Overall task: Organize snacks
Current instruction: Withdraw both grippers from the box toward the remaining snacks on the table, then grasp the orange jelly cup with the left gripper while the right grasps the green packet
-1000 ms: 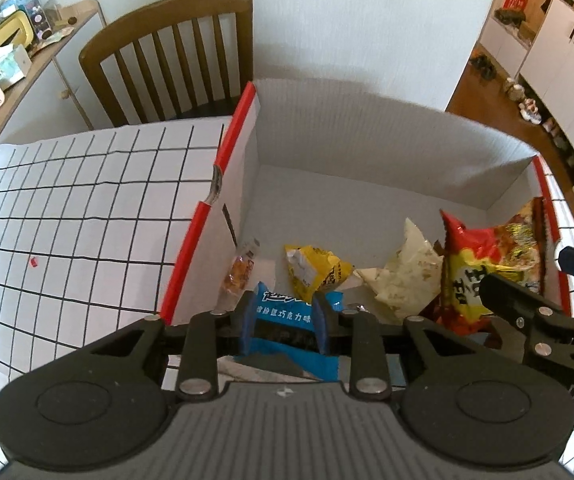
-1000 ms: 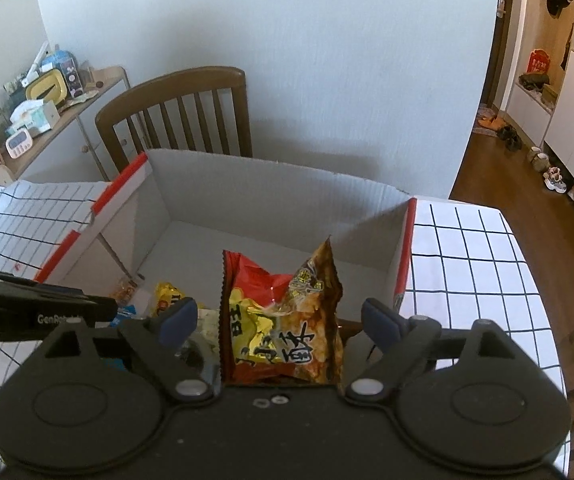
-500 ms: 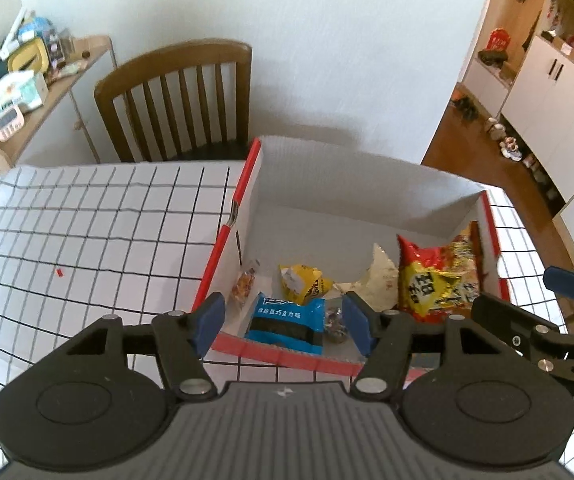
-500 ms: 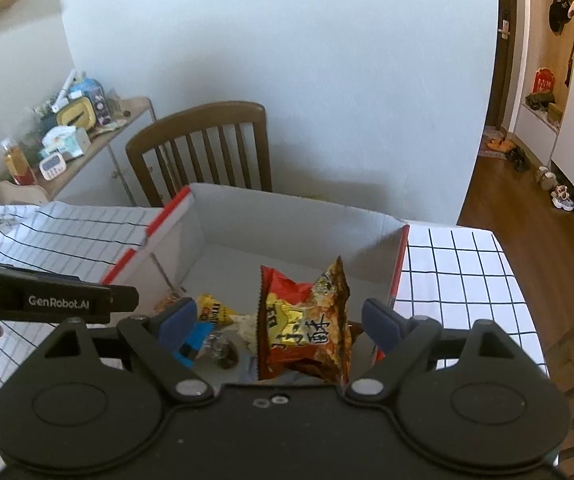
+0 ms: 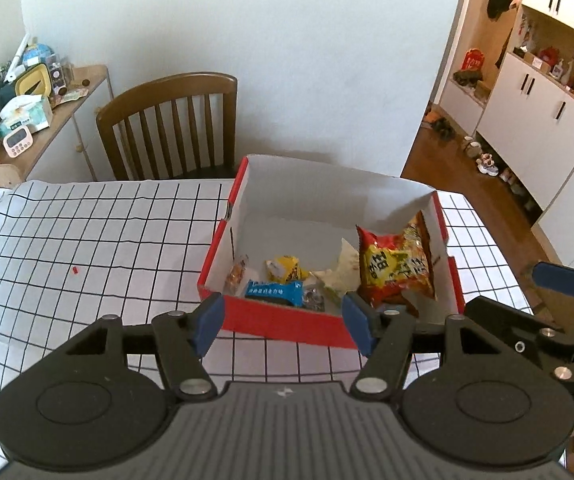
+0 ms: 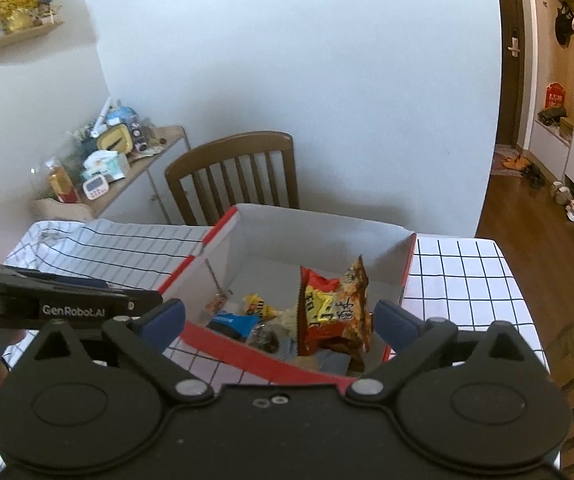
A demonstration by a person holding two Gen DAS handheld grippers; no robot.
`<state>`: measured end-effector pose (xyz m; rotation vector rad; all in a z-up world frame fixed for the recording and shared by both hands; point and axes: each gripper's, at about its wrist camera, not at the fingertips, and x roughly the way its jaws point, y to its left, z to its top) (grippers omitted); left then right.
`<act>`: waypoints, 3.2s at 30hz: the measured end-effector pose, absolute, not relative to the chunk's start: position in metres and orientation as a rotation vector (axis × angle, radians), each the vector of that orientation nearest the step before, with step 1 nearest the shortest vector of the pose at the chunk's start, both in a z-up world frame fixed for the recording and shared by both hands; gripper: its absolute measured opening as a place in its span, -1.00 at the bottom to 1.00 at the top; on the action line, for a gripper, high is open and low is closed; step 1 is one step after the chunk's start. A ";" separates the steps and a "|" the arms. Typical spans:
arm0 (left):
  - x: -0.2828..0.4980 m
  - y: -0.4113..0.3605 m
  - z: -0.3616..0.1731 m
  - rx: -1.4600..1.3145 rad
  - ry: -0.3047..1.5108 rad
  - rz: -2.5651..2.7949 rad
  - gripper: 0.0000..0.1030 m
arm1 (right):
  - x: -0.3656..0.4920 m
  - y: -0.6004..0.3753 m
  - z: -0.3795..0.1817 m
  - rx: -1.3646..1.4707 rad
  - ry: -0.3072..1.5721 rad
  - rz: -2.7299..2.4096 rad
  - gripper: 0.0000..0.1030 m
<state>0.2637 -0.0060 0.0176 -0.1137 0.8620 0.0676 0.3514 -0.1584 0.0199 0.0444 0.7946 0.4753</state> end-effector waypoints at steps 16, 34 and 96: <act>0.199 -0.009 0.010 -0.118 0.830 0.045 0.59 | 0.294 -0.170 0.021 0.071 0.782 0.532 0.99; 0.176 -0.014 -0.074 -0.200 1.027 0.115 0.67 | 0.239 -0.177 -0.048 0.007 0.885 0.522 0.99; 0.186 -0.027 -0.159 -0.346 1.207 0.114 -0.08 | 0.241 -0.128 -0.140 -0.205 1.034 0.524 -0.17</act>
